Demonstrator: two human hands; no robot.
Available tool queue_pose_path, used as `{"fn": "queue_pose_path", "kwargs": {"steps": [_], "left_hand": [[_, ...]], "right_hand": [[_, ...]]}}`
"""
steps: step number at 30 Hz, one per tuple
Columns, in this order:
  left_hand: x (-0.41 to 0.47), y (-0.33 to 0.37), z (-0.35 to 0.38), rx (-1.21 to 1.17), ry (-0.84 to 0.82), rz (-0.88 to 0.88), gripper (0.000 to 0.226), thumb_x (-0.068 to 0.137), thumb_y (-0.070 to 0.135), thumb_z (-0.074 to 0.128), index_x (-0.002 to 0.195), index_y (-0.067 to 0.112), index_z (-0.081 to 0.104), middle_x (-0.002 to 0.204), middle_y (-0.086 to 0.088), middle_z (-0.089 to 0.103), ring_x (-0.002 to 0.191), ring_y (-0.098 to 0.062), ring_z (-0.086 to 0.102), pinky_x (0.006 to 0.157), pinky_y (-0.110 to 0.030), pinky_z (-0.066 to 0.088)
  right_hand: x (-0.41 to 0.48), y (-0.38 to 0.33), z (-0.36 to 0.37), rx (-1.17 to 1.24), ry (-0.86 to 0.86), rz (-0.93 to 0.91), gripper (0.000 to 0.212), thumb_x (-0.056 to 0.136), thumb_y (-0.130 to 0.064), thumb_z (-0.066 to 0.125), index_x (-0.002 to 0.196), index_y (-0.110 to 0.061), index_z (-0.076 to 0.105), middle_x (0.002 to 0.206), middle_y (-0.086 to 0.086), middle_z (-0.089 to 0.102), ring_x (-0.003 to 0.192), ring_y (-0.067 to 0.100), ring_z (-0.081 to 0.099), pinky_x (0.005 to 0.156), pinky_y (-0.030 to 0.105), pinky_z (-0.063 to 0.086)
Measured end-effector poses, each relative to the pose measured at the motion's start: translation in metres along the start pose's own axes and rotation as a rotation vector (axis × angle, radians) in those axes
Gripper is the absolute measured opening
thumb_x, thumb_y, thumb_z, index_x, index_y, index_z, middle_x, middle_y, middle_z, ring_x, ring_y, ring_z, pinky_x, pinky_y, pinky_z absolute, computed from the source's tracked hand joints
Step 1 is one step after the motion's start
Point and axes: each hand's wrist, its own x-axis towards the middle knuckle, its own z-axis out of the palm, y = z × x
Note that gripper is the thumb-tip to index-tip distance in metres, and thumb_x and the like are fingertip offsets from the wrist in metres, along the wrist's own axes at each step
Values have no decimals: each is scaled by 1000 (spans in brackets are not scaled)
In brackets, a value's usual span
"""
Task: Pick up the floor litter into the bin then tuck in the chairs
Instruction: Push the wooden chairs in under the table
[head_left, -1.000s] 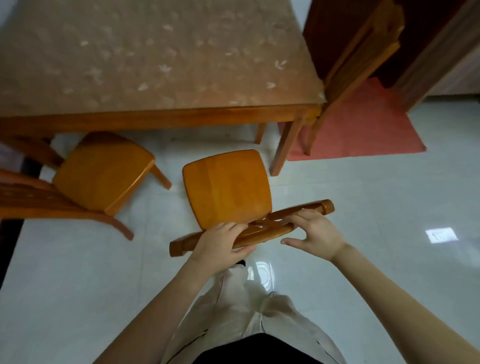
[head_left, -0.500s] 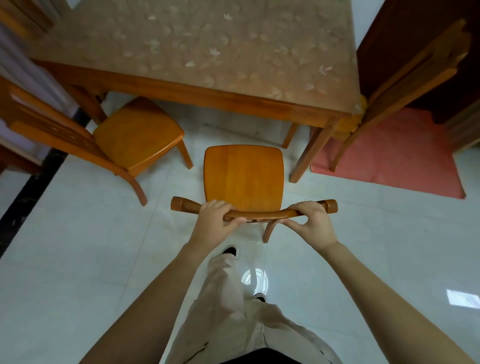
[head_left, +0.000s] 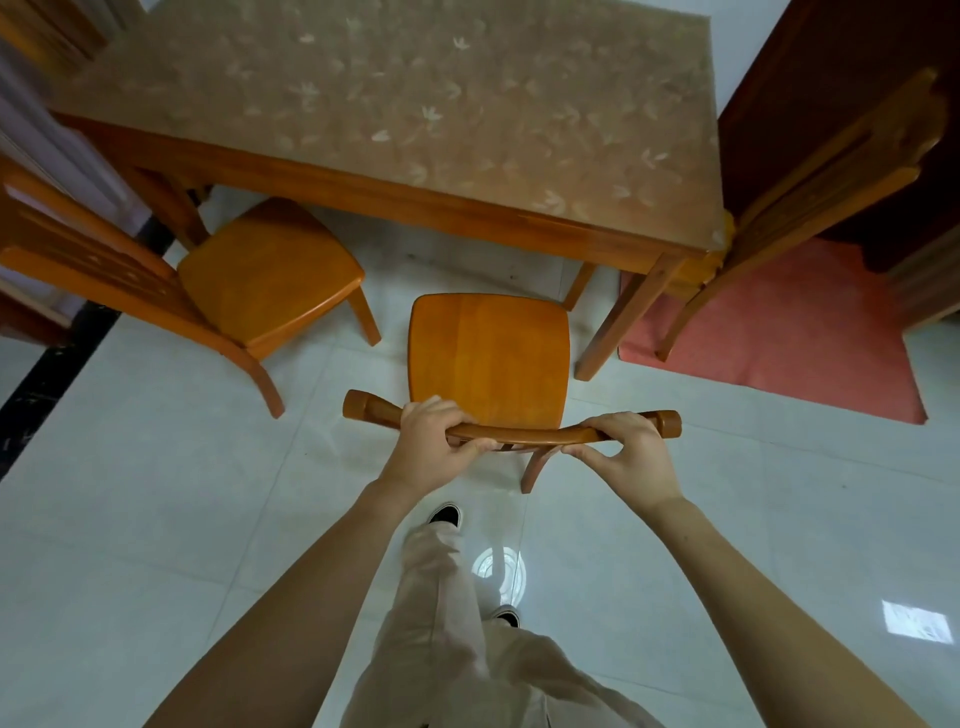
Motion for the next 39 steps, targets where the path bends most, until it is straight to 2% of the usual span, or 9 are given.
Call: {"fn": "queue_pose_path", "kwargs": {"steps": [8, 16, 19, 24, 28, 35, 39], "left_hand": [[43, -10, -5, -11, -19, 42, 54, 73, 66, 57, 90, 17, 73, 81, 14, 62, 84, -10, 55, 83, -33, 36], [82, -27, -10, -14, -46, 63, 48, 75, 62, 63, 93, 18, 74, 85, 11, 66, 83, -9, 57, 79, -43, 48], [100, -28, -10, -10, -40, 79, 46, 76, 59, 65, 93, 18, 75, 84, 10, 67, 82, -10, 58, 77, -45, 49], [131, -34, -13, 2, -40, 92, 45, 76, 59, 64, 92, 19, 75, 84, 11, 67, 81, -10, 57, 76, -42, 48], [158, -39, -20, 11, -57, 96, 48, 75, 60, 62, 92, 17, 75, 84, 11, 66, 82, -9, 56, 78, -39, 44], [200, -54, -25, -9, -81, 97, 48, 75, 60, 63, 93, 18, 76, 85, 11, 67, 83, -10, 57, 77, -46, 47], [225, -64, -31, -10, -95, 108, 48, 76, 60, 62, 92, 18, 76, 85, 9, 68, 82, -10, 56, 76, -45, 48]], "right_hand": [[33, -2, -5, 30, 10, 25, 59, 72, -70, 58, 98, -21, 75, 91, -10, 70, 87, 9, 58, 83, 30, 51], [66, -2, -3, 95, 14, 44, 58, 70, -66, 64, 99, -17, 75, 93, -5, 71, 90, 14, 59, 84, 34, 52], [80, -5, -7, 116, 52, 46, 50, 70, -57, 69, 95, -14, 76, 87, -4, 69, 87, 16, 57, 80, 30, 49], [109, -4, -8, 127, 82, 61, 40, 70, -46, 77, 93, -14, 76, 81, -15, 60, 83, 13, 54, 75, 21, 43], [134, 1, -2, 124, 86, 64, 43, 69, -57, 71, 90, -19, 76, 80, -14, 62, 82, 10, 53, 74, 25, 46], [173, 7, 5, 128, 100, 90, 50, 69, -65, 67, 93, -22, 76, 86, -12, 68, 85, 10, 57, 78, 33, 53], [193, 4, 8, 118, 115, 94, 47, 71, -61, 69, 93, -21, 77, 87, -11, 69, 86, 11, 58, 77, 28, 51]]}}
